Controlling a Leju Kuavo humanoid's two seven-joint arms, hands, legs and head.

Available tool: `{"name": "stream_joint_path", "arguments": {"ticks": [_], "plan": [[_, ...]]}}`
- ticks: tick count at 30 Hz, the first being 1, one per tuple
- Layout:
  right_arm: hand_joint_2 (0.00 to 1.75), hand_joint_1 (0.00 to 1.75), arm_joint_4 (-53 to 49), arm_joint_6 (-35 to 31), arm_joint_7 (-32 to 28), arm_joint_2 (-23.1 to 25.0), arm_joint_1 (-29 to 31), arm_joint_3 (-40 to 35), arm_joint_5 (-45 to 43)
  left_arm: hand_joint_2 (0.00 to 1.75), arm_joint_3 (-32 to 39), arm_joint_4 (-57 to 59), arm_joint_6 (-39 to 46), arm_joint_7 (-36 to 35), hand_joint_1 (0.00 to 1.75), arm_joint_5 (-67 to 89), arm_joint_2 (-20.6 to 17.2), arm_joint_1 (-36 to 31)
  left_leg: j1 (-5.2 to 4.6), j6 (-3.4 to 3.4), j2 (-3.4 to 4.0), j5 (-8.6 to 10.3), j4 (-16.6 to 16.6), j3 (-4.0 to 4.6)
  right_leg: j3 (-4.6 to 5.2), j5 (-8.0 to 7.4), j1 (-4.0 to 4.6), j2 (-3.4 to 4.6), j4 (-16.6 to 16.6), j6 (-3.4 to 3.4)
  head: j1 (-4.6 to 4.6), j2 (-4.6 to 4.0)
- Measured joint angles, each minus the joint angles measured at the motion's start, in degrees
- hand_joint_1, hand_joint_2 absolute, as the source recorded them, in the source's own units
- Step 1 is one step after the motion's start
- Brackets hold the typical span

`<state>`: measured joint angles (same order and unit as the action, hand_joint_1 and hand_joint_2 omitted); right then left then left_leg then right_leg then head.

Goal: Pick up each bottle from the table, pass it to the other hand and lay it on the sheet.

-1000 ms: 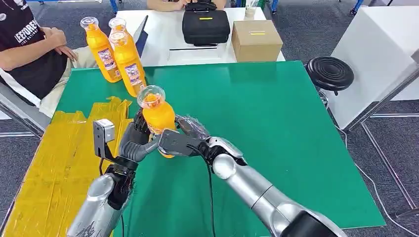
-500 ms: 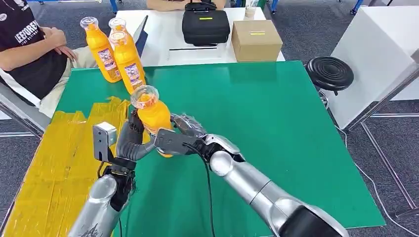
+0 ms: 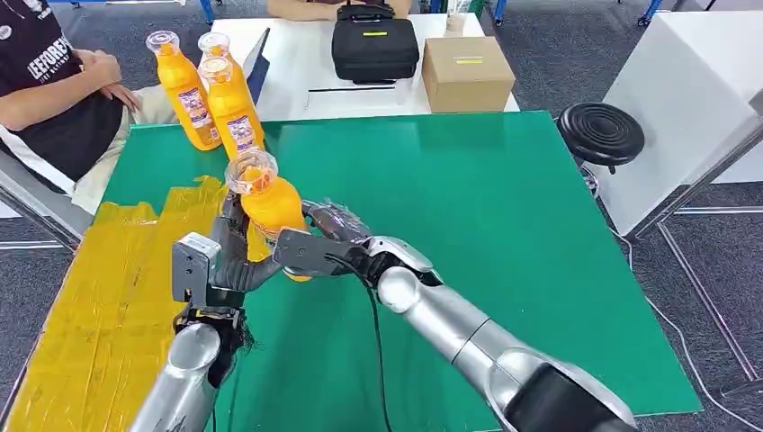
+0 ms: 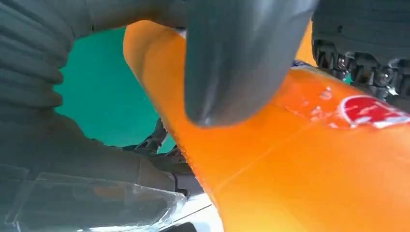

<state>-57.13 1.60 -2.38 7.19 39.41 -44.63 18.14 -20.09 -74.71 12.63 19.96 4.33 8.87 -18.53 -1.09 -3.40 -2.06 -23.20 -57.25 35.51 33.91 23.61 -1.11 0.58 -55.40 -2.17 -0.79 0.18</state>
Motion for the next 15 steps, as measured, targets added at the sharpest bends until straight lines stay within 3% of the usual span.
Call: {"name": "stream_joint_path", "arguments": {"ticks": [15], "plan": [[1.75, 1.75, 3.0, 1.1, -0.4, 1.7, 2.6, -2.7, -2.3, 1.75, 0.0, -1.6, 4.5, 1.5, 0.00, 5.1, 0.1, 0.3, 0.01, 0.02, 0.01, 0.01, 0.0, 0.00, 0.00, 0.00, 0.00, 0.00, 0.0, 0.00, 0.00, 0.00]]}}
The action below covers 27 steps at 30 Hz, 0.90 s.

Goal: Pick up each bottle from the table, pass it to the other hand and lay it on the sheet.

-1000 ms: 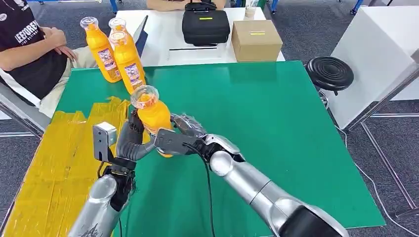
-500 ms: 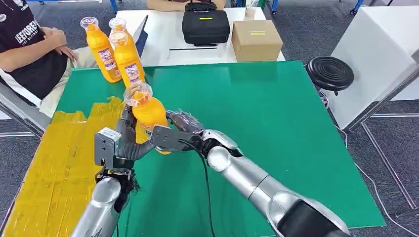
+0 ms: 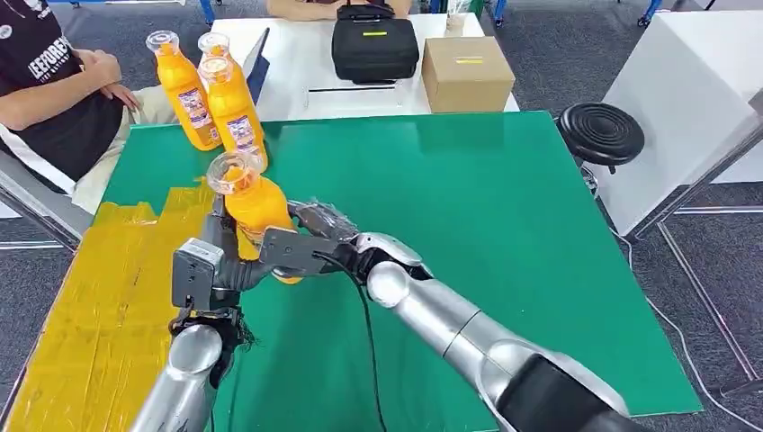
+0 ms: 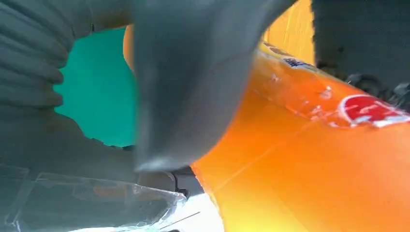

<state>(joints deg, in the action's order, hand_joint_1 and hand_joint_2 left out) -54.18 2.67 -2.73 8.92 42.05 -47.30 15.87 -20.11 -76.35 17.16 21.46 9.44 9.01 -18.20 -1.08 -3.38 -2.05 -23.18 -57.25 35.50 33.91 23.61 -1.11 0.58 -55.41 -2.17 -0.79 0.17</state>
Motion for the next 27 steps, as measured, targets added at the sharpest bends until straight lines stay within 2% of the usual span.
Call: {"name": "stream_joint_path", "arguments": {"ticks": [9, 26, 27], "plan": [[1.75, 1.75, 1.4, 0.3, 0.0, 1.1, 0.3, -1.0, -0.2, 1.75, 0.1, 0.0, -0.5, -1.8, 0.00, -1.2, 0.0, 0.0, 0.00, 0.00, 0.01, 0.00, 0.0, 0.00, 0.00, 0.00, 0.00, 0.00, 0.0, 0.00, 0.00, 0.00], [1.75, 1.75, 1.7, -0.4, -1.3, 1.4, 0.9, -3.1, -1.0, 1.75, 3.0, 2.6, -9.0, -5.1, 0.00, -11.3, -0.2, -1.1, 0.00, 0.01, 0.00, 0.00, 0.0, 0.00, 0.00, 0.00, 0.00, 0.00, 0.0, 0.00, 0.00, 0.00], [1.75, 1.75, 1.7, -0.8, -1.3, 1.4, 0.9, -3.4, -0.6, 1.75, 3.2, 2.7, -9.4, -5.4, 0.37, -11.5, -0.2, -1.1, 0.00, 0.01, 0.00, 0.00, 0.0, 0.00, 0.00, 0.00, 0.00, 0.00, 0.0, 0.00, 0.00, 0.00]]}}
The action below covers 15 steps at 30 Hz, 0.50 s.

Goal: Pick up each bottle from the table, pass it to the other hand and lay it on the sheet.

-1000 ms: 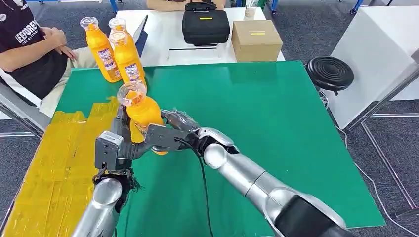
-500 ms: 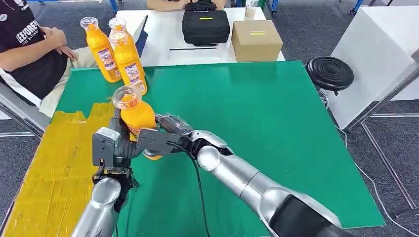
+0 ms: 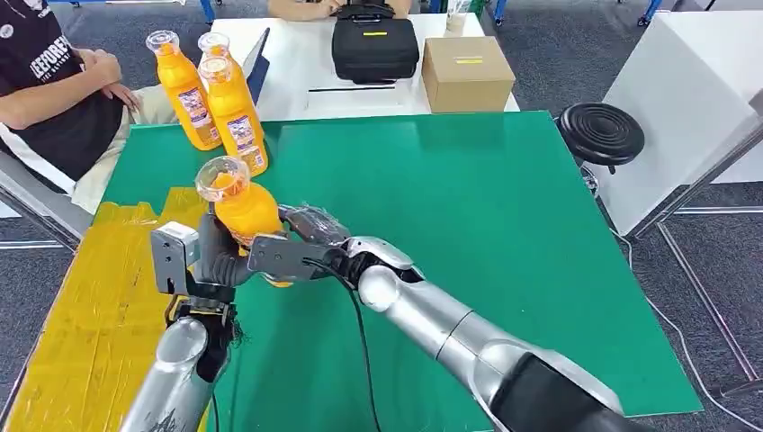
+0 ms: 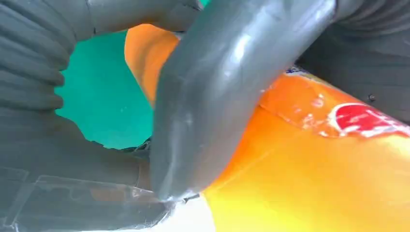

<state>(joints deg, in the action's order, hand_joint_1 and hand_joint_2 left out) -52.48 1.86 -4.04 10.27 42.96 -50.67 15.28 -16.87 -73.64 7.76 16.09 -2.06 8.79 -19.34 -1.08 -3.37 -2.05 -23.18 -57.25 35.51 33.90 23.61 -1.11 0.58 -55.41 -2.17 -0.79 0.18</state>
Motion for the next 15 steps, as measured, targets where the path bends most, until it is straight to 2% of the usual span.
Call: {"name": "stream_joint_path", "arguments": {"ticks": [1, 2, 15], "plan": [[1.75, 1.75, 0.0, -0.2, 0.0, 0.0, 0.0, -0.2, 0.3, 1.75, 0.2, 0.2, -0.6, -0.3, 1.47, -0.5, 0.0, -0.1, 0.00, 0.00, 0.00, 0.00, 0.0, 0.00, 0.00, 0.00, 0.00, 0.00, 0.0, 0.00, 0.00, 0.00], [1.75, 1.75, 0.0, -0.7, 0.0, 0.0, 0.0, -0.3, 0.6, 1.75, 0.4, 0.4, -1.4, -0.7, 1.75, -1.2, 0.0, -0.2, 0.00, 0.00, 0.00, 0.00, 0.0, 0.00, 0.00, 0.00, 0.00, 0.00, 0.0, 0.00, 0.00, 0.00], [1.75, 1.75, 0.0, -1.1, 0.5, 0.0, 0.2, -0.9, 1.1, 1.75, 3.0, 1.8, -3.8, -0.4, 1.75, -5.2, 0.0, -0.4, 0.00, 0.00, 0.00, 0.00, 0.0, 0.00, 0.00, 0.00, 0.00, 0.00, 0.0, 0.00, 0.00, 0.00]]}}
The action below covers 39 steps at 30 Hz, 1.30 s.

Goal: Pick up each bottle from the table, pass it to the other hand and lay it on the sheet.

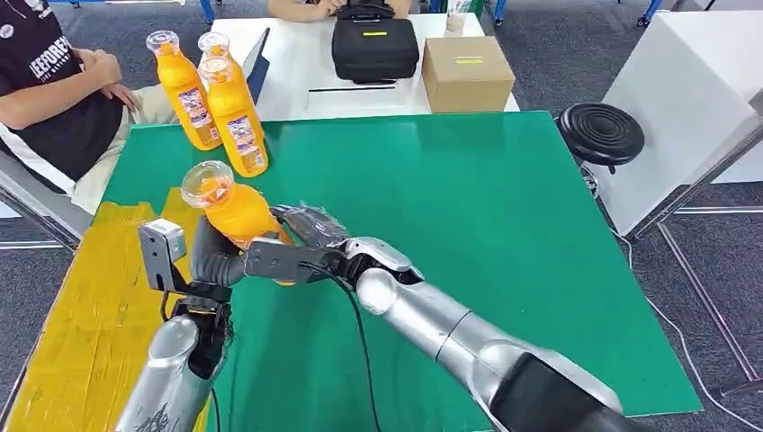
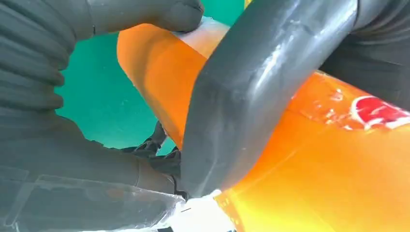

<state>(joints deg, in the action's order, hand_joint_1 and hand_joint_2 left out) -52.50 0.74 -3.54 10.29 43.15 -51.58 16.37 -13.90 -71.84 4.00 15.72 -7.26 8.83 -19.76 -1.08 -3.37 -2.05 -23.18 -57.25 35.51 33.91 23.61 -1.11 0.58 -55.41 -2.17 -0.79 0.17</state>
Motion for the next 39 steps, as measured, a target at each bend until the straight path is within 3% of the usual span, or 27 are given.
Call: {"name": "stream_joint_path", "arguments": {"ticks": [14, 15, 17, 18, 19, 26, 39], "plan": [[1.75, 1.75, 0.0, 0.0, 0.0, 0.1, 0.0, 0.0, -0.1, 1.75, 0.5, 0.0, 0.8, 0.5, 1.75, 0.0, 0.0, 0.0, 0.00, 0.00, 0.00, 0.00, 0.0, 0.00, 0.00, 0.00, 0.00, 0.00, 0.0, 0.00, 0.00, 0.00], [1.75, 1.64, 0.0, 0.0, 0.0, 0.1, 0.1, 0.0, -0.1, 1.75, 0.5, 0.0, 0.8, 0.5, 1.75, -0.1, 0.0, 0.0, 0.00, 0.00, 0.00, 0.00, 0.0, 0.00, 0.00, 0.00, 0.00, 0.00, 0.0, 0.00, 0.00, 0.00], [1.75, 1.64, 0.0, 0.0, 0.0, 0.1, 0.1, 0.0, -0.3, 1.75, 0.6, 0.0, 0.9, 0.7, 1.75, -0.4, 0.0, 0.0, 0.00, 0.00, 0.00, 0.00, 0.0, 0.00, 0.00, 0.00, 0.00, 0.00, 0.0, 0.00, 0.00, 0.00], [1.75, 0.47, 0.0, -0.2, -0.1, 0.1, 0.1, 0.0, -0.6, 1.75, 0.6, 0.0, 1.0, 0.8, 1.75, -0.6, 0.0, 0.0, 0.00, 0.00, 0.00, 0.00, 0.0, 0.00, 0.00, 0.00, 0.00, 0.00, 0.0, 0.00, 0.00, 0.00], [1.75, 0.00, 0.0, -0.3, -0.2, 0.1, 0.1, 0.0, -0.9, 1.75, 0.7, 0.0, 1.1, 1.0, 1.75, -0.7, 0.0, 0.0, 0.00, 0.00, 0.00, 0.00, 0.0, 0.00, 0.00, 0.00, 0.00, 0.00, 0.0, 0.00, 0.00, 0.00], [1.75, 0.00, -1.6, -1.4, -1.4, -0.2, -0.5, 0.0, -2.4, 1.75, 2.5, 0.0, 3.7, 2.4, 1.75, -0.3, 0.0, -0.2, 0.01, 0.00, 0.00, 0.00, 0.0, 0.00, 0.01, 0.00, 0.00, 0.00, 0.0, 0.00, 0.00, 0.00], [1.75, 0.00, -16.9, -4.8, -1.9, -5.7, -5.6, 4.3, -0.7, 1.75, 7.9, -0.7, 9.1, 4.8, 1.75, 7.8, -1.8, 1.0, 0.02, 0.00, -0.06, 0.00, 0.0, 0.03, 0.03, 0.00, 0.00, -0.03, 0.0, 0.00, 0.02, 0.00]]}}
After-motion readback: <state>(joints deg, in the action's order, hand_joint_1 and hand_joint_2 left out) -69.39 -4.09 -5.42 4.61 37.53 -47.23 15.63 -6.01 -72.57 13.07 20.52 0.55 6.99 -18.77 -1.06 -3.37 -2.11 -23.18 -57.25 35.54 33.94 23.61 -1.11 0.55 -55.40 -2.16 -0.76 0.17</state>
